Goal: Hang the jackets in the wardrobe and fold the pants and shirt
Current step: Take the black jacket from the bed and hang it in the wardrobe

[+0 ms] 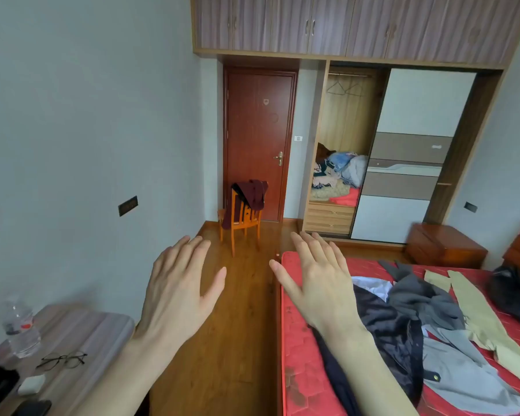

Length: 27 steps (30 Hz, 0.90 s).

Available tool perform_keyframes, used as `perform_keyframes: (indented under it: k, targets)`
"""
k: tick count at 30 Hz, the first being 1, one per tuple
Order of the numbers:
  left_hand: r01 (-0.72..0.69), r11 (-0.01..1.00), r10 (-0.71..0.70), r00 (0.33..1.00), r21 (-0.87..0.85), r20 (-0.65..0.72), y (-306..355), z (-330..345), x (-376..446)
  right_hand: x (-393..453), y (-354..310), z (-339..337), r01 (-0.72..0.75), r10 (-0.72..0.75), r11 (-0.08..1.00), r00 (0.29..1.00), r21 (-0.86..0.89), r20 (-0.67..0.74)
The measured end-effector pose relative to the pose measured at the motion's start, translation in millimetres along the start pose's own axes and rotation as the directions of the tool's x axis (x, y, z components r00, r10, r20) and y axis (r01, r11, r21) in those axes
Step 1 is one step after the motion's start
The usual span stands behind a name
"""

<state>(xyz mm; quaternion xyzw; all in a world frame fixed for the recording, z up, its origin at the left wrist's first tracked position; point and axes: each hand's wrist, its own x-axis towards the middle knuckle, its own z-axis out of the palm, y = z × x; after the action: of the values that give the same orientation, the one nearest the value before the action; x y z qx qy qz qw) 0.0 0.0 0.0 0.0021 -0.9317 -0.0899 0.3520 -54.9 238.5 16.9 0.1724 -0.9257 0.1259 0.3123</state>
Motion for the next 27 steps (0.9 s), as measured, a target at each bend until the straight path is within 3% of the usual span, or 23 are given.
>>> perform_keyframes:
  k: [15,27]
  targets:
    - [0.024,0.999,-0.026,0.997,0.029,0.076,-53,139,168,169,51,153,-0.026,0.025,0.999,0.999,0.035,0.032]
    - [0.024,1.0,-0.024,0.999,0.004,0.04,-101,231,286,295,72,246,-0.02,0.02,0.999,1.0,0.033,0.02]
